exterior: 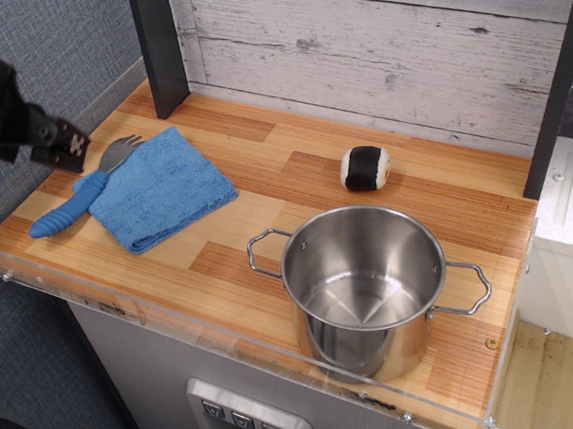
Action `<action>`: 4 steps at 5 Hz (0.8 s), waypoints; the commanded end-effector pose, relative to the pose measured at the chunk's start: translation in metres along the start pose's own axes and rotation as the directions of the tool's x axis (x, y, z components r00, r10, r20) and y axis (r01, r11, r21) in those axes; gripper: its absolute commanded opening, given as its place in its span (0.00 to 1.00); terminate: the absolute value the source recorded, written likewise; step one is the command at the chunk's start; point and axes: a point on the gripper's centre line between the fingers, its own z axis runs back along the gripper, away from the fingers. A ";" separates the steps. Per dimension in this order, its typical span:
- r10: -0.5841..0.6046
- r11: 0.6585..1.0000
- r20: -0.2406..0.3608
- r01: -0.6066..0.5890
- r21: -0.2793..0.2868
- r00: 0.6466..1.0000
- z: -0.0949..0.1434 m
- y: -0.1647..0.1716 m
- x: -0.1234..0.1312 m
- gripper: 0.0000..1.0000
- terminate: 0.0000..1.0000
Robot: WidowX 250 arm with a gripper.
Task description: Put the fork on the side of the blue rectangle near the pan.
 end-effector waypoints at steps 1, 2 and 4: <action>-0.045 0.993 -0.095 0.055 0.103 0.994 -0.023 0.038 -0.042 1.00 0.00; -0.047 0.992 -0.116 0.060 0.110 0.992 -0.033 0.043 -0.050 1.00 0.00; -0.041 0.994 -0.122 0.053 0.098 0.992 -0.040 0.038 -0.052 1.00 0.00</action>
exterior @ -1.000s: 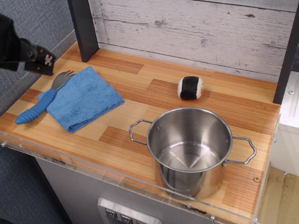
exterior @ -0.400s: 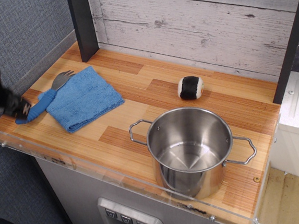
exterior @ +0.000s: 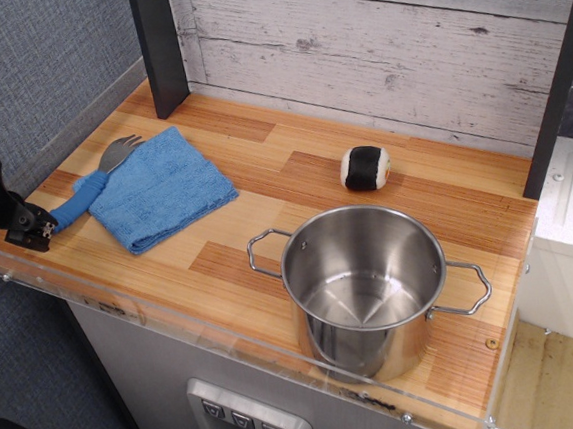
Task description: Put the fork on the side of the blue rectangle near the pan.
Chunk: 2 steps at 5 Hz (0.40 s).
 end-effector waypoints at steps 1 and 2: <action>-0.015 1.000 -0.001 0.015 0.004 1.000 -0.002 -0.002 -0.001 1.00 0.00; -0.016 1.000 -0.015 0.016 0.001 1.000 -0.010 -0.005 -0.004 1.00 0.00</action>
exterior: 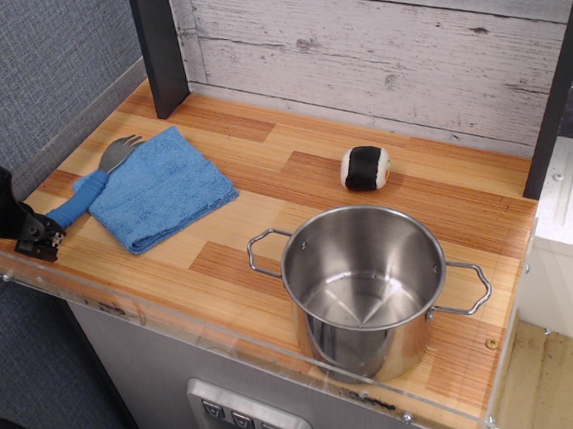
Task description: Put the fork on the side of the blue rectangle near the pan.
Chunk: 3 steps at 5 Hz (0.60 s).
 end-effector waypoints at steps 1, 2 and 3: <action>-0.032 0.999 -0.019 0.032 -0.001 0.999 -0.008 -0.006 -0.001 1.00 0.00; -0.023 1.000 -0.018 0.023 -0.001 1.000 -0.012 -0.005 0.002 1.00 0.00; -0.011 1.000 -0.011 0.011 -0.007 1.000 -0.016 -0.002 0.003 1.00 0.00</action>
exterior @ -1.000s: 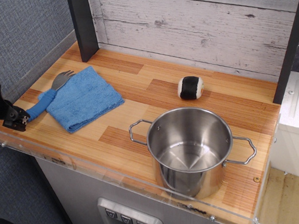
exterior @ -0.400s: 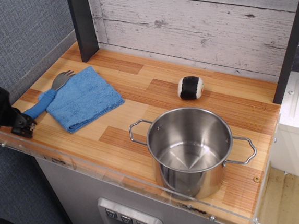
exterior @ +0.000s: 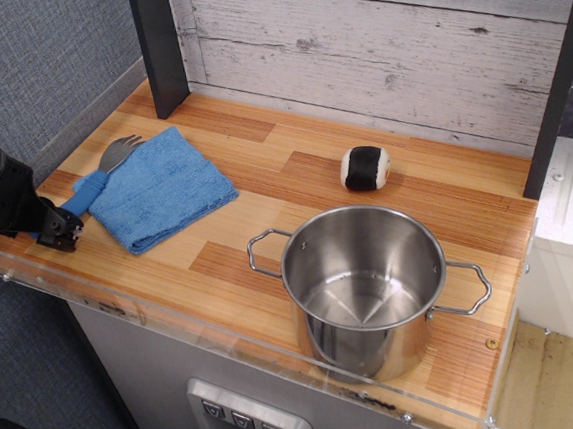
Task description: Put the fork on the side of the blue rectangle near the pan.
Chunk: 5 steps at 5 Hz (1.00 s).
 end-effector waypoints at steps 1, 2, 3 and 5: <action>0.000 1.000 0.023 0.000 0.001 1.000 -0.002 0.006 0.001 0.00 0.00; -0.002 1.000 0.026 0.002 -0.002 1.000 -0.003 0.005 0.001 0.00 0.00; 0.000 1.000 0.027 0.000 -0.004 1.000 -0.004 0.007 0.000 0.00 0.00; -0.034 0.996 0.070 0.040 -0.080 0.997 0.004 0.000 0.007 0.00 0.00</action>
